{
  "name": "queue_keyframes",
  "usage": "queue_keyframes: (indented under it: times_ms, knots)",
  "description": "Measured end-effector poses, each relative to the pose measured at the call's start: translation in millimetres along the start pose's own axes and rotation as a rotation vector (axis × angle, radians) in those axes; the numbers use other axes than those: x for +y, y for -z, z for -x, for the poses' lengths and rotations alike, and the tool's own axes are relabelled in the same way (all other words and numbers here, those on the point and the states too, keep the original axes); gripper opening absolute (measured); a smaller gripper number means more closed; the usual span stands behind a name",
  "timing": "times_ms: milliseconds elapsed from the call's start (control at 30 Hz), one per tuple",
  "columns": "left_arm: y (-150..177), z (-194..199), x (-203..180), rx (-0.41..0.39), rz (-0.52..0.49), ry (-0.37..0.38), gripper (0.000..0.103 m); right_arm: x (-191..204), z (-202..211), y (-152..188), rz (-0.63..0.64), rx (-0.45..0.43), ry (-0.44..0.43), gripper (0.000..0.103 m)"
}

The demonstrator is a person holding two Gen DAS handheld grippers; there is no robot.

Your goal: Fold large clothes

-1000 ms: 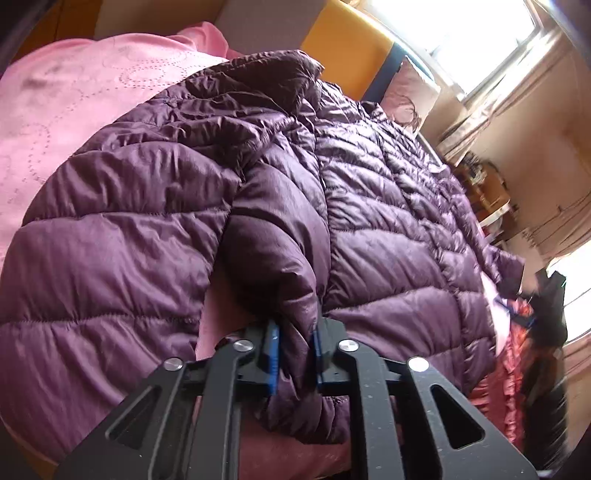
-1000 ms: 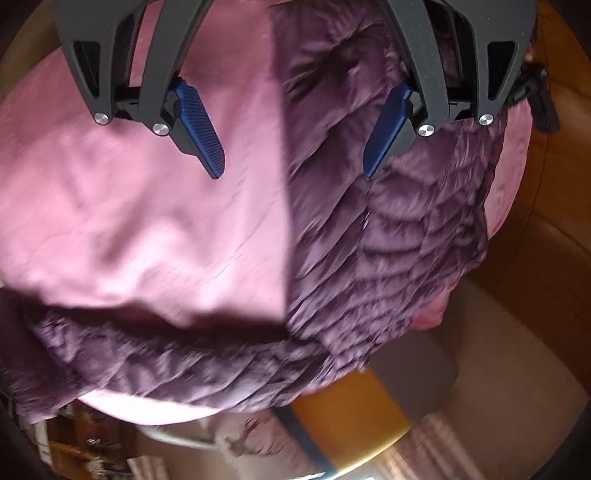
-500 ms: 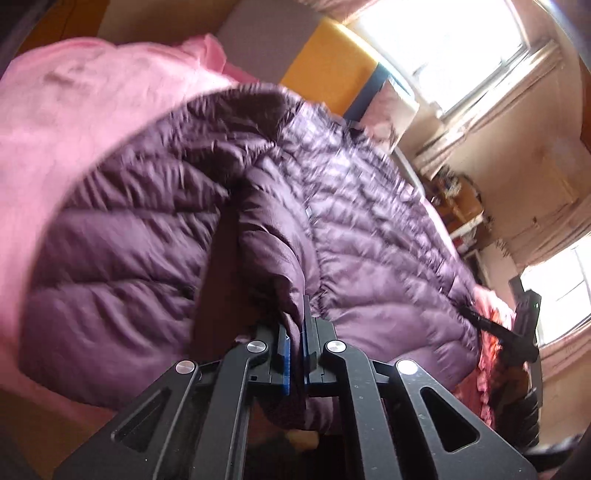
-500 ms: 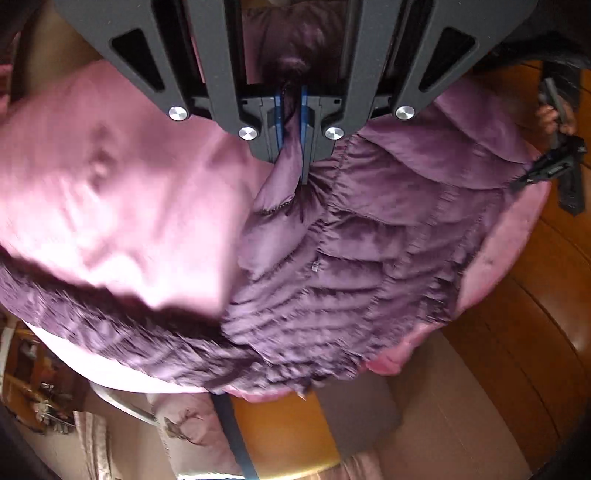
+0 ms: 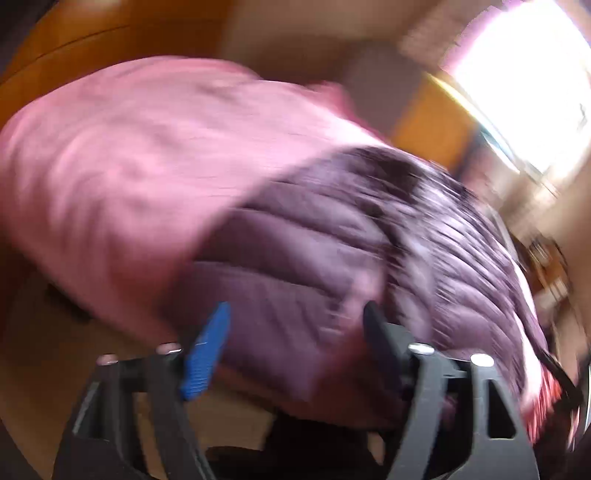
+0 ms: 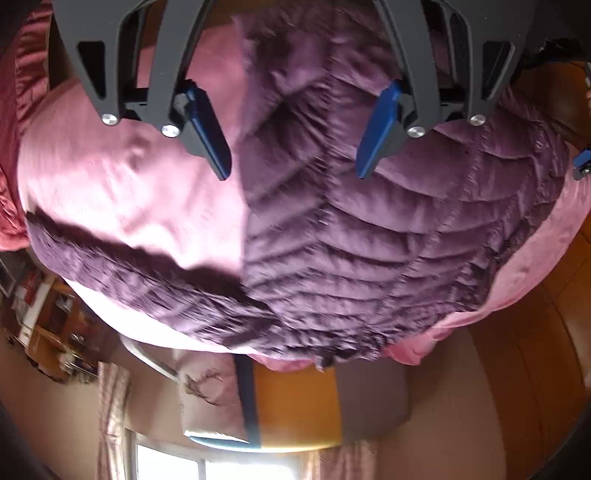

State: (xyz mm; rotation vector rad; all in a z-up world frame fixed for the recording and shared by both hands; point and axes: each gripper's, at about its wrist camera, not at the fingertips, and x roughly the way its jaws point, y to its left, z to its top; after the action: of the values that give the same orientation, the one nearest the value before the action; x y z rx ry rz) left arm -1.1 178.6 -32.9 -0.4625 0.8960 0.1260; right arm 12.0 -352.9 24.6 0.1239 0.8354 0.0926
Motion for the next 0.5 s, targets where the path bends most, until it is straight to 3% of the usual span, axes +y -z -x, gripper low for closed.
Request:
queue_keyframes:
  times_ms: [133,200,267,400,500]
  knots:
    - [1,-25,28,0.079,0.133,0.006,0.076,53,-33,-9,0.035,0.031,-0.107,0.074]
    - [1,-35,28,0.117,0.111,-0.015,0.031,81,-49,-11,0.067,0.041,-0.149,0.074]
    - [-4,-35,23,0.109,0.059,-0.027,0.010,113,-65,-14,0.121,0.048,-0.189,0.074]
    - [-47,-16,19,-0.027,-0.102,-0.195,0.006,160,-90,-11,0.223,0.093,-0.260,0.073]
    - [-95,-7,43,-0.123,-0.106,-0.320,0.005,181,-105,-4,0.266,0.116,-0.270,0.074]
